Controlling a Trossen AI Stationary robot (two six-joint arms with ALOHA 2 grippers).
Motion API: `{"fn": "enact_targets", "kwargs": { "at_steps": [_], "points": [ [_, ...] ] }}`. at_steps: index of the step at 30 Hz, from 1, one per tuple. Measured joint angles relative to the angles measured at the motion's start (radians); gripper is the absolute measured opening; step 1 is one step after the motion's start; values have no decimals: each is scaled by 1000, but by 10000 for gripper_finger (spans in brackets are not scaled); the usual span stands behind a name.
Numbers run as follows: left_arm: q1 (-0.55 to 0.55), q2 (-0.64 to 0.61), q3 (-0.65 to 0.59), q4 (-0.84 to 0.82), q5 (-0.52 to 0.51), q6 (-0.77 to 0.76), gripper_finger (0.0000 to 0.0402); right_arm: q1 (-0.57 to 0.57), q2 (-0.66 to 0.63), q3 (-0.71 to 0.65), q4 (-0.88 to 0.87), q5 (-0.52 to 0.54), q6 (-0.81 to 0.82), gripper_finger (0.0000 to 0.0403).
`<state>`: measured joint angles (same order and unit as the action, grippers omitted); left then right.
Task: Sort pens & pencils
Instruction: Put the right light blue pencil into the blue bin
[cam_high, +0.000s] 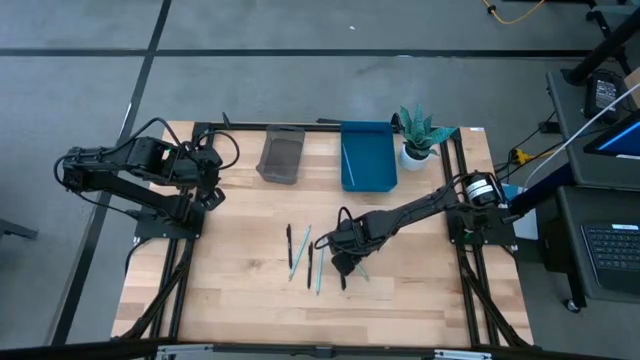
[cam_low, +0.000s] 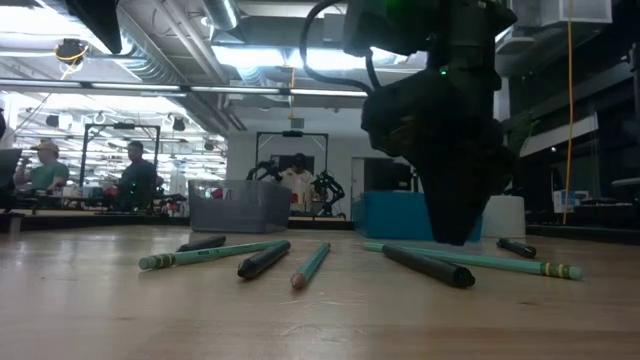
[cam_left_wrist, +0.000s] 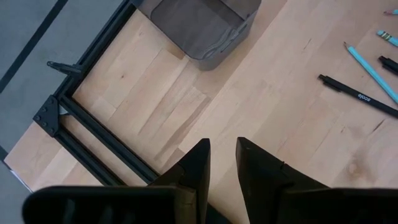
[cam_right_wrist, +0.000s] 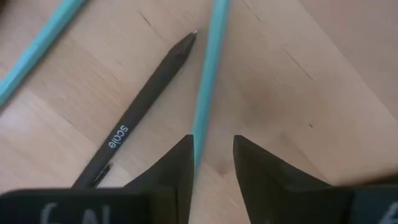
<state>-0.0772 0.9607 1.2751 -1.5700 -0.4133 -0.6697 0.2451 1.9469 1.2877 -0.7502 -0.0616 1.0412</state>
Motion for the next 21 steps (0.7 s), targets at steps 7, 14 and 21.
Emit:
{"fn": "enact_targets", "kwargs": {
  "at_steps": [7, 14, 21],
  "points": [
    [0, 0, 0, 0, 0, 0, 73, 0, 0, 0, 59, -3, 2, 113],
    [0, 0, 0, 0, 0, 0, 73, 0, 0, 0, 59, -20, 2, 113],
    [0, 0, 0, 0, 0, 0, 73, 0, 17, -1, 60, -20, 1, 113]
  ]
}}
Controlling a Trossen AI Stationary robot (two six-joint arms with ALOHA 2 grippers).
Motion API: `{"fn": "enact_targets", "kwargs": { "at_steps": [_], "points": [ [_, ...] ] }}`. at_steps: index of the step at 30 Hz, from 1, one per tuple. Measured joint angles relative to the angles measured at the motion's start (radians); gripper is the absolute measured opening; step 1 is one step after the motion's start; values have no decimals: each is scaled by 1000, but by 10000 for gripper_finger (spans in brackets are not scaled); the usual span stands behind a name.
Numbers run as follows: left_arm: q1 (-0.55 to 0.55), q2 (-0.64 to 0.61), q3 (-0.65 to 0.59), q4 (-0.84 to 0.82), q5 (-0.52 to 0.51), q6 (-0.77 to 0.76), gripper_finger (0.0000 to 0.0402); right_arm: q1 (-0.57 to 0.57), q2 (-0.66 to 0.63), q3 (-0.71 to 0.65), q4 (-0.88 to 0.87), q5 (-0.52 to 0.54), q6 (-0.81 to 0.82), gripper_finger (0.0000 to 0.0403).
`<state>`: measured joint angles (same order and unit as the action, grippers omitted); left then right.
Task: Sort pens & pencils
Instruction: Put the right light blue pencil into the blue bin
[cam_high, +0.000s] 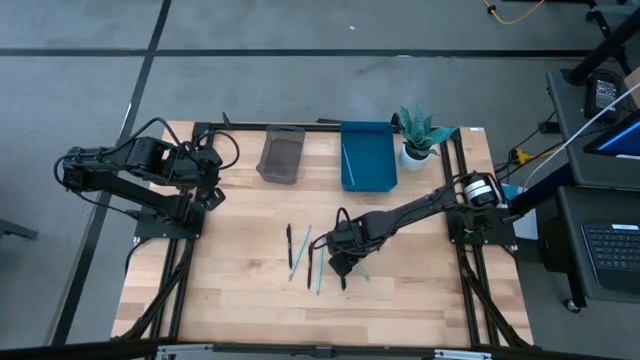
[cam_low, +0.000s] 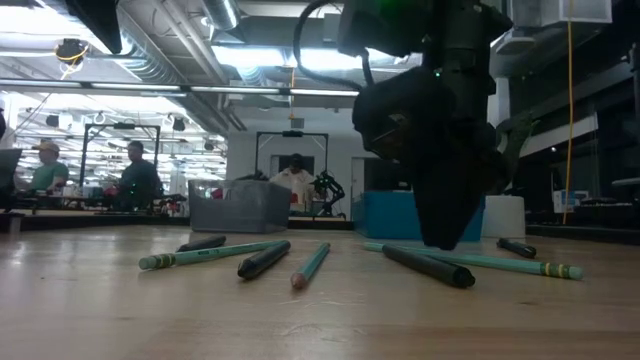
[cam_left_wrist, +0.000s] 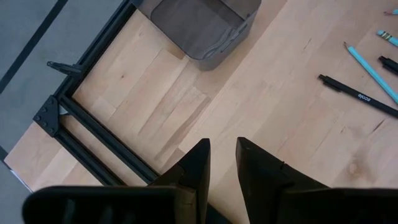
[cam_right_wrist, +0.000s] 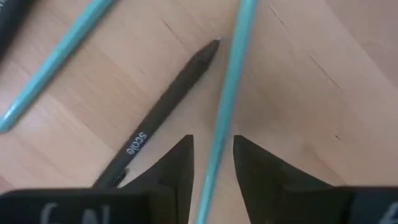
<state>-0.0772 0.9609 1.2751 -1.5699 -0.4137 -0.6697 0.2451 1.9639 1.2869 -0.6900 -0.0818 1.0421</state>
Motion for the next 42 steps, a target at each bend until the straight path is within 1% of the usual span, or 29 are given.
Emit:
{"fn": "enact_targets", "kwargs": {
  "at_steps": [19, 22, 32, 42],
  "points": [
    [0, 0, 0, 0, 0, 0, 73, 0, 31, 3, 10, -14, -4, 112],
    [0, 0, 0, 0, 0, 1, 73, 0, 31, 3, 6, -14, -4, 103],
    [0, 0, 0, 0, 0, 22, 73, 0, 33, 2, -16, -13, -5, 54],
    [0, 0, 0, 0, 0, 27, 73, 0, 34, 2, -30, -13, 1, 46]
  ]
}}
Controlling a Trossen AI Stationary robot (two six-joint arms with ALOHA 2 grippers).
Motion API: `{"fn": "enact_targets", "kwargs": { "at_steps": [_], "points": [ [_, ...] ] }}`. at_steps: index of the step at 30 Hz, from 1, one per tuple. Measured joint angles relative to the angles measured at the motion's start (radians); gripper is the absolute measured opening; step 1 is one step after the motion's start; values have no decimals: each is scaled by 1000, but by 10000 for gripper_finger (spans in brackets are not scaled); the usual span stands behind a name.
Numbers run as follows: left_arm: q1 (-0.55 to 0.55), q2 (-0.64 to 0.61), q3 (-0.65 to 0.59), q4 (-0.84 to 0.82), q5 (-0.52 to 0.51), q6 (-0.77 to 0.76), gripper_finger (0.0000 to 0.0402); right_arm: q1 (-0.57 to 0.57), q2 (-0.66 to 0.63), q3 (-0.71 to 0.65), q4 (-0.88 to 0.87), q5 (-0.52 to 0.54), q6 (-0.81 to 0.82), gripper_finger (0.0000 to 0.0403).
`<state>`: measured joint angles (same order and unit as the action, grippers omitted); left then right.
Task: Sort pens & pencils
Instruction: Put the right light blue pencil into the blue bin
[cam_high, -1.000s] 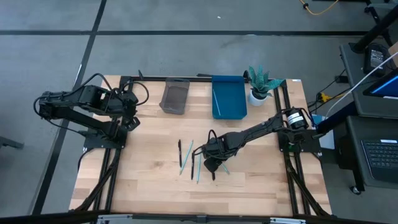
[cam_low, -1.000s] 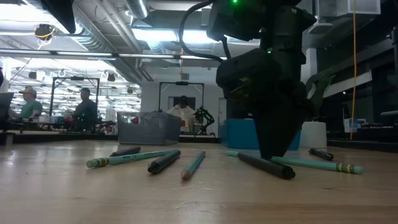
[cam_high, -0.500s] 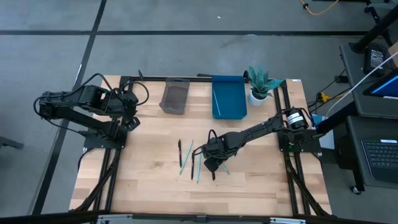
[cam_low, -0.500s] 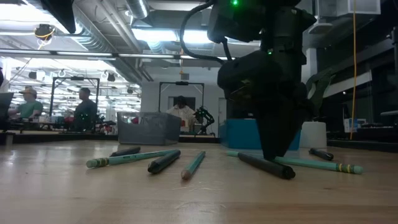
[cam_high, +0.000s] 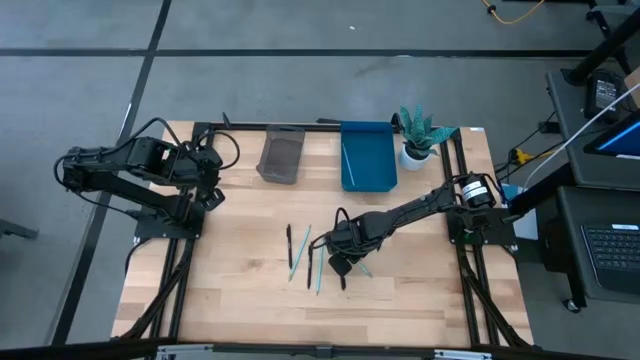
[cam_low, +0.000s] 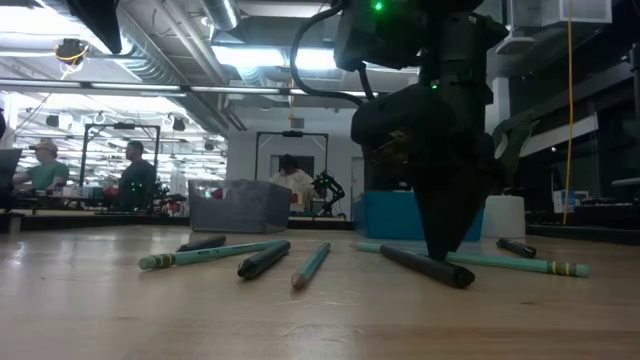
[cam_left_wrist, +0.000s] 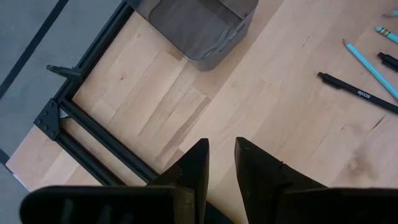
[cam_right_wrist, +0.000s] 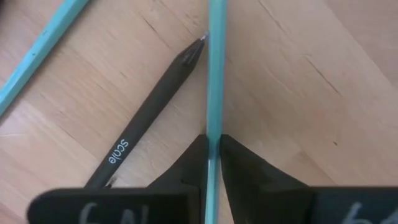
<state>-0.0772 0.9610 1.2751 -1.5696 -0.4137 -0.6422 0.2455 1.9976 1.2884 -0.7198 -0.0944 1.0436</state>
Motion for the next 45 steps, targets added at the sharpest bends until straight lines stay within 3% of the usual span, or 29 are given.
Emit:
{"fn": "enact_targets", "kwargs": {
  "at_steps": [14, 26, 45],
  "points": [
    [0, 0, 0, 0, -15, 0, 73, 0, 0, 0, -14, 4, 22, 21],
    [0, 0, 0, 0, -20, 0, 73, 2, 4, 38, -161, -22, 12, 16],
    [0, 0, 0, 0, -21, 0, 73, 1, 5, 52, -175, -15, 21, 15]
  ]
}}
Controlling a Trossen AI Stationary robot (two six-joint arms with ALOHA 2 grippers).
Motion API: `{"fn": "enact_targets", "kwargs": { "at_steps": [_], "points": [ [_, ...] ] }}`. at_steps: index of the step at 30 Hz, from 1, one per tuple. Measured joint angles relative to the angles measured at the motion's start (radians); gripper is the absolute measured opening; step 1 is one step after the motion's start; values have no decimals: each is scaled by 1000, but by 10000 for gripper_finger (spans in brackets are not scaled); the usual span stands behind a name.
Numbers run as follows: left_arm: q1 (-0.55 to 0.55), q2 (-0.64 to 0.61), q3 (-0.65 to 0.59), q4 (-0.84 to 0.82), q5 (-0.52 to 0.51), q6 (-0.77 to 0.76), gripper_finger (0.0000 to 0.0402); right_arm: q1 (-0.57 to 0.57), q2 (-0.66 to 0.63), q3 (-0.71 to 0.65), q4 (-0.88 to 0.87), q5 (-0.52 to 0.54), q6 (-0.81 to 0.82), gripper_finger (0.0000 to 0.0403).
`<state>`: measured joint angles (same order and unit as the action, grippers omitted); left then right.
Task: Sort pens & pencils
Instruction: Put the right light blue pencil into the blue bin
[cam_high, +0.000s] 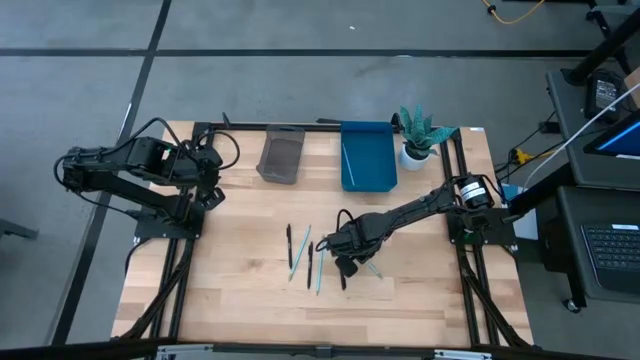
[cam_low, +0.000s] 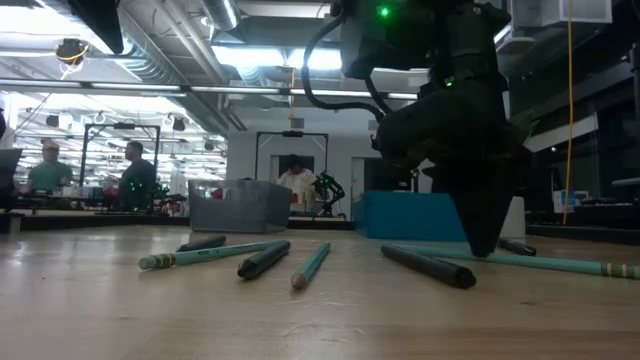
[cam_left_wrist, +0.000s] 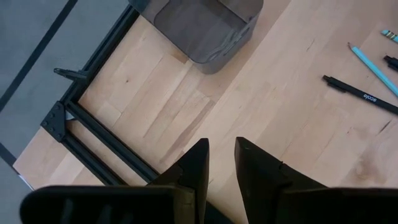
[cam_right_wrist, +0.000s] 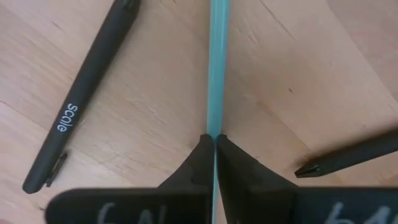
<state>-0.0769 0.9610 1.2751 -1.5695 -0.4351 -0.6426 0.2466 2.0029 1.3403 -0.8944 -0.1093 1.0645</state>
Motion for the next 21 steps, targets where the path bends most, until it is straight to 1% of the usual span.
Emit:
{"fn": "enact_targets", "kwargs": {
  "at_steps": [5, 15, 17, 21],
  "points": [
    [0, 0, 0, 0, -1, 0, 73, 0, -2, 1, 1, 0, 0, 4],
    [0, 0, 0, 0, -1, 0, 73, -1, -3, 2, 4, 3, 0, 4],
    [0, 0, 0, 0, -1, 0, 73, -1, -3, 2, 5, 3, 0, 11],
    [0, 0, 0, 0, -1, 0, 73, -1, -3, 2, 8, 5, 0, 46]
  ]
}}
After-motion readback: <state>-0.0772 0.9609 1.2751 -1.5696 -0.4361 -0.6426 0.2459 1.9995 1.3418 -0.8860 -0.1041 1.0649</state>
